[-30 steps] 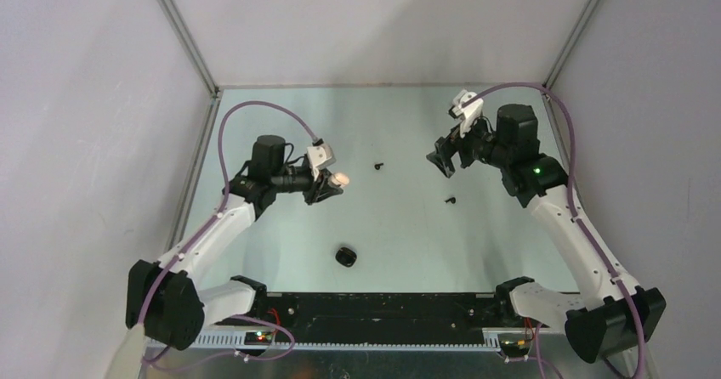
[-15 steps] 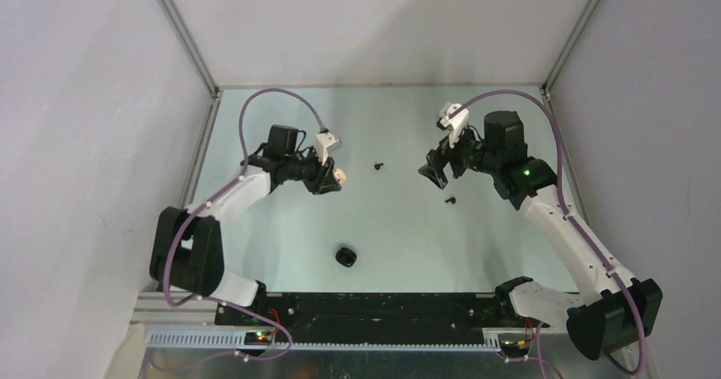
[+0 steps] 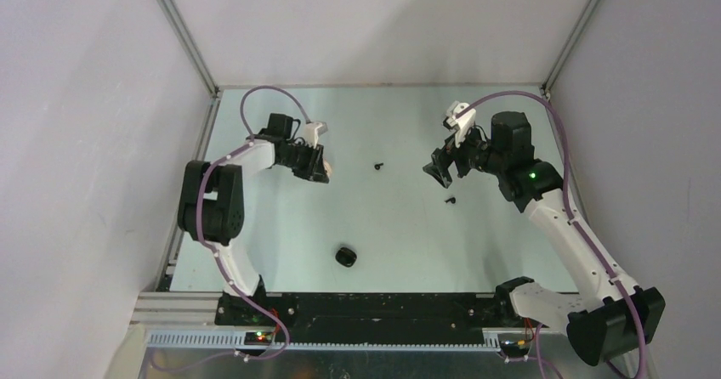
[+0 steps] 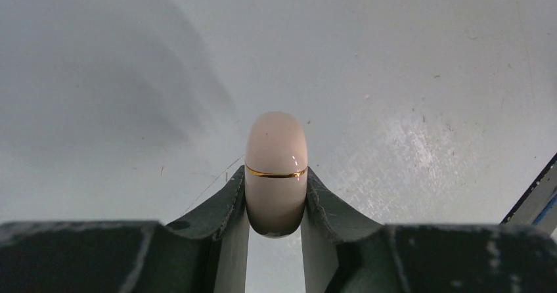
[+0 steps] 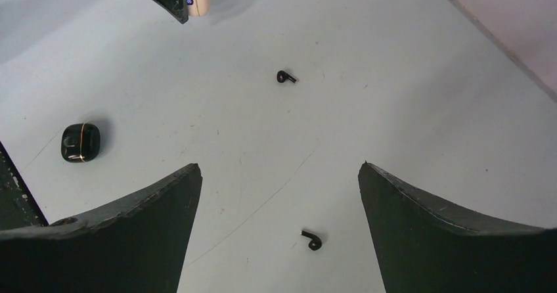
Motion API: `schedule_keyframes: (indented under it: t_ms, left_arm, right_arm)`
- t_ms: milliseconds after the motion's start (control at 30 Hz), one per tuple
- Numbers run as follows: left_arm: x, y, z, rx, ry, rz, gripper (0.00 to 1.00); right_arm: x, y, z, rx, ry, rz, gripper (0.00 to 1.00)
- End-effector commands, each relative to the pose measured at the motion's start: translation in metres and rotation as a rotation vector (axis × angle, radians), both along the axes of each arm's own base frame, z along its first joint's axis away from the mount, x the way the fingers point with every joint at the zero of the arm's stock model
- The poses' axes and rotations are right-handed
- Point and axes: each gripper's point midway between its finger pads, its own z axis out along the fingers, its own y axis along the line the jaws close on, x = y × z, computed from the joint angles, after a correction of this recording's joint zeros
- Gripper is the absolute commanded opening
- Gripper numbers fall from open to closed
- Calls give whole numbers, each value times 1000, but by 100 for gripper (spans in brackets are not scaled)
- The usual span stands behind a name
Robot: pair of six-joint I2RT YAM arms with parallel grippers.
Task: Insert the wireless bluetooth earbuds into the charging case
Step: Place the charging case at the center of the board.
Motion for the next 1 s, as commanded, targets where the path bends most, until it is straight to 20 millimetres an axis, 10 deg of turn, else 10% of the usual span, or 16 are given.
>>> schedule_keyframes:
  t_ms: [0, 967]
  left_arm:
    - [12, 8, 2, -13, 66, 84, 4]
    - [29, 61, -15, -147, 295, 366, 5]
  right_arm:
    - [-1, 0, 11, 11, -53, 14, 94]
    - [1, 0, 6, 5, -36, 13, 94]
